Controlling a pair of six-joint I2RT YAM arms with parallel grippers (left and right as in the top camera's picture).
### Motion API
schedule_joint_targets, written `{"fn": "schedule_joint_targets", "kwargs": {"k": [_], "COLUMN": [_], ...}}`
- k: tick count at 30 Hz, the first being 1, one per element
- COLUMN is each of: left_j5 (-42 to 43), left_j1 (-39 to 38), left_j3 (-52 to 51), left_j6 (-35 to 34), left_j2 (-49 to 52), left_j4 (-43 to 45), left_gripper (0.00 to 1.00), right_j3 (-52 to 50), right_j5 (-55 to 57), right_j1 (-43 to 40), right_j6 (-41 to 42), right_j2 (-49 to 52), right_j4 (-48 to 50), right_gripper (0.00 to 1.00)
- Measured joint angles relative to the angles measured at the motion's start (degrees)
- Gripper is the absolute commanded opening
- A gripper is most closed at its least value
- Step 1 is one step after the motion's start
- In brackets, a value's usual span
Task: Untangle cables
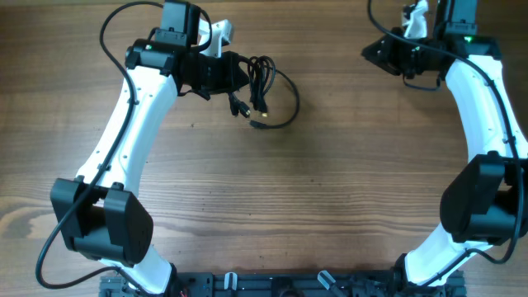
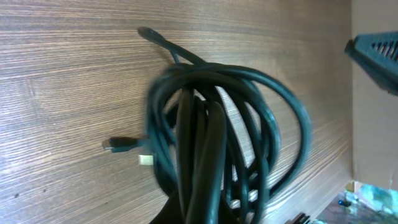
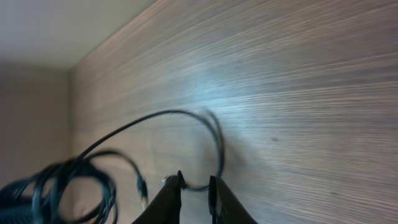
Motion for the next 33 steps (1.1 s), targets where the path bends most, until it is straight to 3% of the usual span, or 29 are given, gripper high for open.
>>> {"fn": "schedule_joint_targets", "kwargs": {"k": [9,13,18,27,33], "left_j5": [0.48,4.02,15.65,21.92,30.14], "left_j1": [0.07,0.26,3.30,2.16,-2.99], "left_j3": [0.00,0.00,0.00,0.02,0.04], "left_j6": [-2.56,-2.25,-0.72,0.98,1.20], "left_j2": [0.00,0.00,0.00,1.68,9.42], "left_j4": [0.90,1.77,2.73,3.85,11.63], "left_gripper": [0.04,0.04,0.04,0.04,0.04], "right_j3": [0.00,-0.02,0.00,0.00,0.00], "right_j5": [-8.96,-10.49,-11.15,-10.01,-8.04], "right_j1": [5.33,9.35,11.13,6.67,1.77], "right_j6": [-6.62,-7.45,-7.21,-4.61,-3.93], "right_j2": [0.00,0.00,0.00,0.00,0.00], "right_j4": [-0.20,-0.02,0.59,0.02,-2.38], "right_gripper": [0.56,0.58,0.58,0.58,0.58]}}
